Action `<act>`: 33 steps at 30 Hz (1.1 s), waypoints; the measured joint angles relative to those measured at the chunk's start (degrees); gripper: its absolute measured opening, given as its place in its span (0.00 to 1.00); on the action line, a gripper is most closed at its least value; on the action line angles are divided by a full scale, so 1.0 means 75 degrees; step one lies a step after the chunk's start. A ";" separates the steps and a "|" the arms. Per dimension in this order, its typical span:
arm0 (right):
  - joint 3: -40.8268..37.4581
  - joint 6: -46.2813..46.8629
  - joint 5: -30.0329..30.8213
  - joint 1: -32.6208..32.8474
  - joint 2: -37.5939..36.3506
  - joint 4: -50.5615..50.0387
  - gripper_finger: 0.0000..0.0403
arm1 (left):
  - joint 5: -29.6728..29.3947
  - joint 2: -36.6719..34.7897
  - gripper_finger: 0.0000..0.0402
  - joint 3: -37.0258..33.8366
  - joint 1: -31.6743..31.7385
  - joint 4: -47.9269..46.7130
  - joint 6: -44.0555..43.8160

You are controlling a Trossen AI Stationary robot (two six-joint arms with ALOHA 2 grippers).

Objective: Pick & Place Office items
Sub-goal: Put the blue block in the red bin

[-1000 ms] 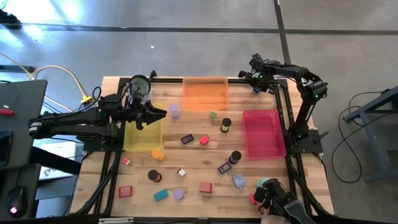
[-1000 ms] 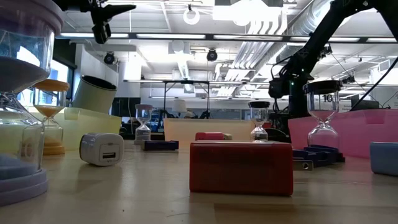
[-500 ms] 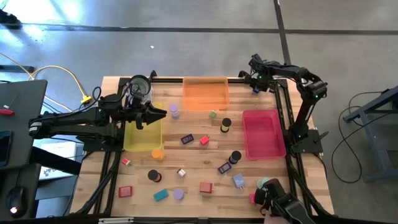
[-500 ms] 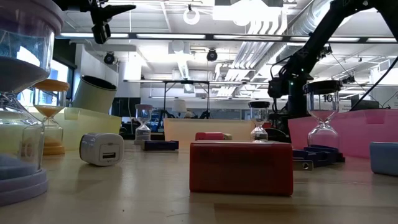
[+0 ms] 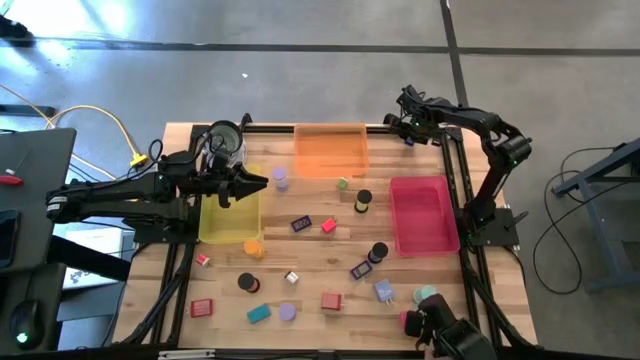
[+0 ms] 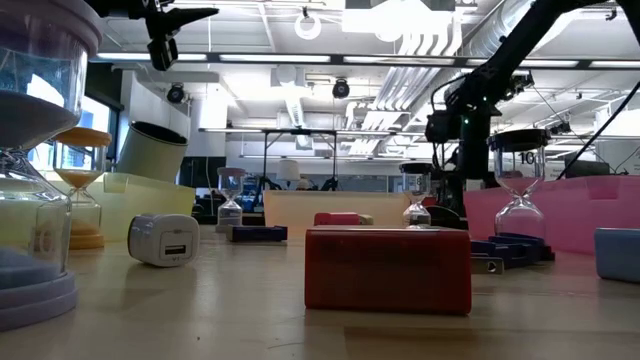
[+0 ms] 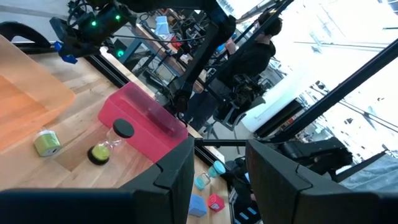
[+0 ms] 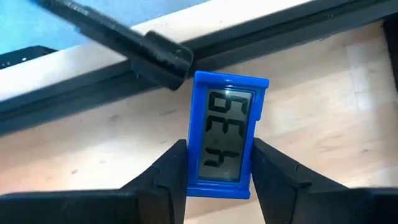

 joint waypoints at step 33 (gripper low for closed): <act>0.0000 -0.0257 -0.2128 0.3487 -0.5494 -0.3392 0.33 | 0.1549 -0.0002 0.35 0.0000 -0.0003 -0.0004 -0.0979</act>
